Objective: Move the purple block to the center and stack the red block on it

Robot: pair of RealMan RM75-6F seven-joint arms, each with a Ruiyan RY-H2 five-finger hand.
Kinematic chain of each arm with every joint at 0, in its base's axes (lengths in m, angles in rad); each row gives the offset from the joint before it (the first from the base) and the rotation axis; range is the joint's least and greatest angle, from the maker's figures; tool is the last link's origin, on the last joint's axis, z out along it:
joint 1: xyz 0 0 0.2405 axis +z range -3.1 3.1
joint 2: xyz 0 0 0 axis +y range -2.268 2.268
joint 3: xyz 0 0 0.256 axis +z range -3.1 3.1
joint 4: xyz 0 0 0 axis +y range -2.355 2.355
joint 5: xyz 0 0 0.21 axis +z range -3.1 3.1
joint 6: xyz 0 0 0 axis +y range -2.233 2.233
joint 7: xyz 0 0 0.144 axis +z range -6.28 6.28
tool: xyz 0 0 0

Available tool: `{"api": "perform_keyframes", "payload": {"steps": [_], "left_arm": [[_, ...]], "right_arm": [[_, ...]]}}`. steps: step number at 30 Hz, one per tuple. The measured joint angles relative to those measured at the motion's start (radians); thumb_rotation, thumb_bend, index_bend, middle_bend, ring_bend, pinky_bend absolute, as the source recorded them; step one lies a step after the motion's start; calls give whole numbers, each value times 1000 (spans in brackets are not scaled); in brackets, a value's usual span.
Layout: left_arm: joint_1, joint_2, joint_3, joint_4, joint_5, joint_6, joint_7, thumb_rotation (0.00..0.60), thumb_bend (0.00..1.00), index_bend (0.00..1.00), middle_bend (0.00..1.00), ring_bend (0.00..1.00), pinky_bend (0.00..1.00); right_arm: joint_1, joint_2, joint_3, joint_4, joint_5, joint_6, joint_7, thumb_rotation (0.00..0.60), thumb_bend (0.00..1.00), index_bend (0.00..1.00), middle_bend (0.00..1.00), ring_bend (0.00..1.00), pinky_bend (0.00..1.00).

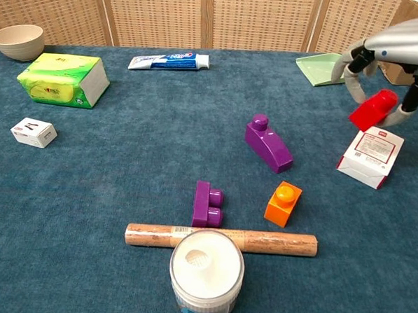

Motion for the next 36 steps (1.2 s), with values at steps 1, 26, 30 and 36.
{"api": "perform_keyframes", "payload": {"steps": [1,26,30,36], "left_arm": [[1,-1,1,0,1,1,2,600,321,285,106,30,0],[28,-22,10,50,-6,17,-29,600,320,285,106,30,0],[33,-25,11,60,-10,19,-37,600,321,285,107,30,0],[40,-33,12,75,-19,20,-46,600,321,285,106,30,0]], "right_arm": [[5,2,3,-6,2,-4,-3,600,162,614,264,156,338],[199,-53,93,-63,200,-229,-123,600,164,621,264,156,338],[227,-71,102,-47,242,-259,-133,600,166,620,264,156,338],[273,-111,111,2,291,-293,-144,600,168,622,266,156,338]]}}
